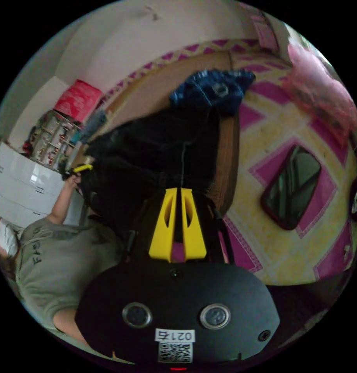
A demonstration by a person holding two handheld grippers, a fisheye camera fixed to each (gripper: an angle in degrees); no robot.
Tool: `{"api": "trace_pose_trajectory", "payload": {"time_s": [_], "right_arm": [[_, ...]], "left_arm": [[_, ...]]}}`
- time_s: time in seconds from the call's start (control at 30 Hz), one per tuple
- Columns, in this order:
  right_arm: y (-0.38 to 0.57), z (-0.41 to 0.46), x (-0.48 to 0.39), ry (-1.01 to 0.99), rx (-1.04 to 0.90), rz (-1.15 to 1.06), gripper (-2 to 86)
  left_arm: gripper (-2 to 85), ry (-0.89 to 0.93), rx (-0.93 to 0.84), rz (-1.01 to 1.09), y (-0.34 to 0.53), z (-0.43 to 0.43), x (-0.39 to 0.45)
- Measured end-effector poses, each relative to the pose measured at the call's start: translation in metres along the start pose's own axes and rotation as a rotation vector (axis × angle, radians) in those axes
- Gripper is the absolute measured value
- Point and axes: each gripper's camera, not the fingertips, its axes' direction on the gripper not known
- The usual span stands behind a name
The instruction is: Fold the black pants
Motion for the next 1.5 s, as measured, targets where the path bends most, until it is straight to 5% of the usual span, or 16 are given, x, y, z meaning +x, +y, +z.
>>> {"api": "trace_pose_trajectory", "payload": {"time_s": [0.3,0.4,0.47,0.57,0.83,1.23,1.5], "right_arm": [[0.078,-0.013,-0.078,0.091,0.195,-0.106,4.7],[0.091,0.035,-0.127,0.360,0.048,-0.160,5.8],[0.109,0.063,-0.159,0.589,0.140,-0.176,5.7],[0.123,0.075,-0.174,0.667,0.248,-0.073,5.2],[0.180,0.037,-0.176,0.580,0.434,0.101,6.6],[0.259,0.045,-0.109,0.044,0.572,0.574,11.3],[0.276,0.032,-0.103,0.064,0.684,0.603,10.0]], "left_arm": [[-0.7,-0.001,0.148,-0.028,0.045,-0.052,0.032],[0.3,-0.069,0.159,-0.085,0.064,-0.069,0.056],[4.0,-0.190,0.126,-0.207,0.079,-0.070,0.073],[4.2,-0.377,0.052,-0.425,0.097,-0.066,0.089],[0.1,-0.467,0.287,-0.634,0.187,-0.117,0.120],[5.0,-0.279,0.394,-0.905,0.280,-0.156,0.090],[4.9,-0.281,0.434,-0.944,0.298,-0.172,0.073]]}}
